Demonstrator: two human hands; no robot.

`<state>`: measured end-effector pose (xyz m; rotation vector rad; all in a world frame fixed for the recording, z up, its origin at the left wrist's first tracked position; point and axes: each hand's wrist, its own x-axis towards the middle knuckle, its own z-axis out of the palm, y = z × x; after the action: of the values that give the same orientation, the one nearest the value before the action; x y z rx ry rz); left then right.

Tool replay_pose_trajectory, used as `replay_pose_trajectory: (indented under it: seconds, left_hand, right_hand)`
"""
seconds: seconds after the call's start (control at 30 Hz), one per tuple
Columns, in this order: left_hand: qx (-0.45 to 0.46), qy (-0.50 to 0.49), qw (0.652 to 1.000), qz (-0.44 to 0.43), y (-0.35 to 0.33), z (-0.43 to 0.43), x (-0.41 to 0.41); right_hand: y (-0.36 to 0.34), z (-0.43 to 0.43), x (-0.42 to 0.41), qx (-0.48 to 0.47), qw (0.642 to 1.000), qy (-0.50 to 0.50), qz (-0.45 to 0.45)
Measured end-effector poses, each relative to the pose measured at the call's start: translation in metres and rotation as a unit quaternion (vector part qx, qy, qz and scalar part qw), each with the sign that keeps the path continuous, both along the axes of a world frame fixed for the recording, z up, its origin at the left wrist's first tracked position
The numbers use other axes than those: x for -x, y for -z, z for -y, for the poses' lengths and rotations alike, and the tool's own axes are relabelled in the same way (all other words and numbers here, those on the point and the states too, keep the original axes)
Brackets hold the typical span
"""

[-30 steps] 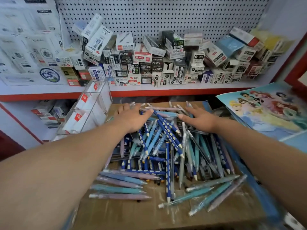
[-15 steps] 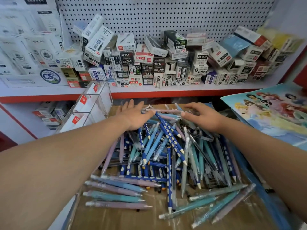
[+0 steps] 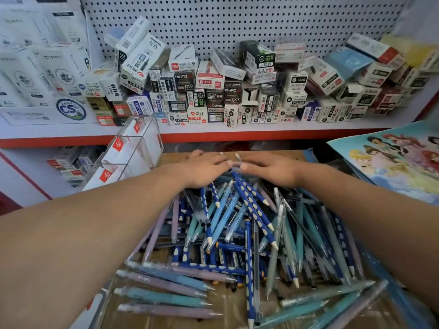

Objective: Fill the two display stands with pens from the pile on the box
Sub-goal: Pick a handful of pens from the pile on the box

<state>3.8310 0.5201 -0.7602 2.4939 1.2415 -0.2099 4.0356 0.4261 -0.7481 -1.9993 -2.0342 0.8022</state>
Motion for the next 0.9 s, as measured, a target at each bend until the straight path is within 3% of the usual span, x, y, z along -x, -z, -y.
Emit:
replay_pose_trajectory:
  seconds: [0.2,0.53,0.77,0.9]
  left_hand:
    - [-0.018,0.008,1.0,0.011,-0.002,0.009,0.003]
    - [-0.071,-0.052,0.996,0.021,-0.02,0.022,0.014]
    - [-0.113,-0.081,0.978,0.159,-0.065,0.119,0.037]
    - [-0.126,-0.098,0.968,0.195,-0.046,0.192,0.069]
  right_hand:
    - [-0.003,0.012,-0.001,-0.008,1.0,-0.002,-0.023]
    - [-0.02,0.041,-0.018,-0.032,0.99,0.114,-0.076]
    - [-0.043,0.156,0.019,-0.155,0.971,0.181,0.0]
    - [-0.019,0.234,0.051,-0.112,0.973,0.192,0.067]
